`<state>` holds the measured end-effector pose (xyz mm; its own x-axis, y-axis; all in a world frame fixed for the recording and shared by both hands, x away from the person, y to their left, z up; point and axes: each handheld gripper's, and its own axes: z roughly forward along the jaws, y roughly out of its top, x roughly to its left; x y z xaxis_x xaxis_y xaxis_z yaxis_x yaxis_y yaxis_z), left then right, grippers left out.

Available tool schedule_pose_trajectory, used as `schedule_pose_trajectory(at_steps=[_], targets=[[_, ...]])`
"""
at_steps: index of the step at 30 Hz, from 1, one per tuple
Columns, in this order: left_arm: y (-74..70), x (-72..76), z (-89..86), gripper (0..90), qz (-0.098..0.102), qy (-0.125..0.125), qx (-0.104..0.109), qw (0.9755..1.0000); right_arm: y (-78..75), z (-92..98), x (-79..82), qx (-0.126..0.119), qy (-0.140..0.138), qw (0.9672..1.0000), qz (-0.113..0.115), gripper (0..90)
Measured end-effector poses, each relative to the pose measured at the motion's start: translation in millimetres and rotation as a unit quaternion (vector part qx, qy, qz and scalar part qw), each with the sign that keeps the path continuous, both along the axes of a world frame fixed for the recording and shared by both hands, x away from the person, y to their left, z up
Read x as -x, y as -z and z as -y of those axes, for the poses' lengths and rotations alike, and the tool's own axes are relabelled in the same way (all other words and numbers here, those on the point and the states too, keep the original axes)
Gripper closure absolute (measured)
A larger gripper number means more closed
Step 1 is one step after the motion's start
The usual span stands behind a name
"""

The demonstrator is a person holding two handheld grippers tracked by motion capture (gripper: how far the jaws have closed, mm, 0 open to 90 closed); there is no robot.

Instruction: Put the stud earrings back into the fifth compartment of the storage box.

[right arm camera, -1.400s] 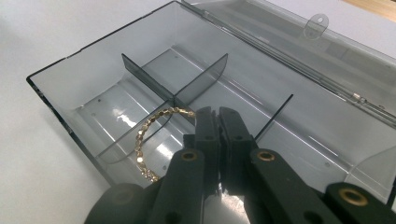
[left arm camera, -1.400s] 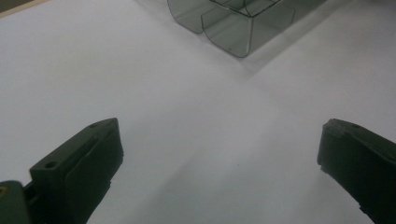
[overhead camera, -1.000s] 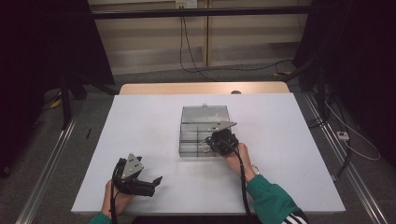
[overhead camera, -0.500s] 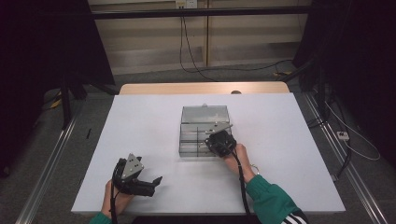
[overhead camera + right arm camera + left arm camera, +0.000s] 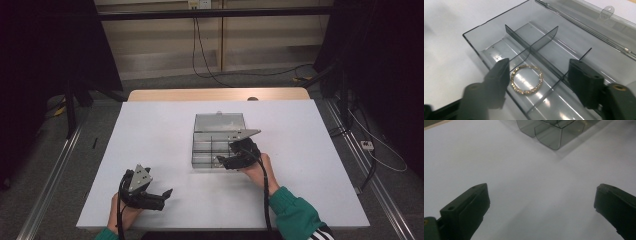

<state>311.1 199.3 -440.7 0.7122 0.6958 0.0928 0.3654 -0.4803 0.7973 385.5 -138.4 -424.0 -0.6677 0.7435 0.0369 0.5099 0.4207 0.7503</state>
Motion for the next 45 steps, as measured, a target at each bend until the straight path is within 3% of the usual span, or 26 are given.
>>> schedule_pose_trajectory(at_steps=[10,17,34,45], targets=[[1.6,-1.3,2.0,0.0,-0.002,0.002,0.0,1.0,-3.4,20.0,9.9,-0.009,-0.016,0.9997,-0.018,10.0],[2.0,-1.5,1.6,0.0,-0.003,0.002,-0.003,1.0,-9.9,35.4,17.2,-0.029,-0.017,0.9992,-0.022,0.5],[1.4,-1.5,1.5,0.0,-0.003,0.002,-0.002,1.0,-8.9,77.4,36.5,-0.051,0.019,0.9981,-0.03,0.0],[1.7,-0.8,0.9,0.0,-0.003,0.001,0.0,1.0,-2.6,89.5,45.7,-0.037,0.02,0.9981,-0.045,1.5]])
